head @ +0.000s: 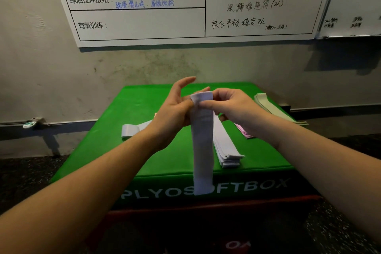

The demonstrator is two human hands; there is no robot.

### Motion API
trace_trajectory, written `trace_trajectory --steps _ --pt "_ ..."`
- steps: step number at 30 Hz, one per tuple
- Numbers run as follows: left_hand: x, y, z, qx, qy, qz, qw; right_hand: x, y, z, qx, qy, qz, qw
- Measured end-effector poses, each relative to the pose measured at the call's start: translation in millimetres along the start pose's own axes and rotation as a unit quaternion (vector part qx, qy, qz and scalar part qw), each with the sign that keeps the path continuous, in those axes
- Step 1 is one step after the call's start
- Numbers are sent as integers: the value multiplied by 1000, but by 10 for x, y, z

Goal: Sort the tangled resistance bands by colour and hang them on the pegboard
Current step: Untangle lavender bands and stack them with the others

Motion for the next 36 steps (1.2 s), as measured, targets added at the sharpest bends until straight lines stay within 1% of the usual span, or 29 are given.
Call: trace_trajectory --steps 2,3,5,7,9,11,13,15,17,20,22,26,29,31,34,36 --pt "-27 -114 -11 -52 7 -40 998 22 17 -40 48 24 -4 999" --pt "-51 -170 4 -56 -1 -50 997 27 17 -50 66 29 -8 997" --pt "-101 -277 57 -33 -12 -48 998 29 30 -35 77 30 -13 997" --pt "-101 -361 103 4 -6 -44 999 34 62 -26 85 34 -12 996" --pt "-43 -387 110 13 12 -45 999 48 115 -29 77 40 2 996" --pt "53 -393 73 -1 46 -51 998 68 224 -39 54 43 30 997" --pt "160 -392 41 -25 75 -62 995 66 378 -34 65 20 64 996" --pt "262 -377 40 -63 92 -78 991 25 552 -2 73 -25 90 993" --pt "376 -359 40 -88 105 -87 987 -45 709 17 33 -63 105 992" --pt "580 -350 28 -114 125 -87 982 -112 929 1 21 -82 117 990" --pt "741 -388 -29 -124 147 -90 977 -130 1024 -40 17 -73 103 992" --pt "1080 -560 -157 -146 205 -97 963 -136 1147 -231 -1 -9 49 999" --pt "1285 -720 -189 -154 234 -114 953 -113 1195 -375 5 14 33 999" --pt "1398 -835 -155 -144 237 -130 952 -75 1250 -463 -10 -3 38 999" --pt "1562 -1034 -69 -104 228 -142 958 -50 1367 -547 8 -81 66 995" --pt "1656 -1180 -7 -71 217 -146 963 -40 1410 -613 -28 -111 36 993"
Point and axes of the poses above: each hand's wrist, its own x-axis towards the middle knuckle, its own z-axis out of the palm, y = z × x, the point moved 5 cm from there along x, towards the middle knuckle, and after that the axes turned 6 degrees about z, right-handed, at the moved point
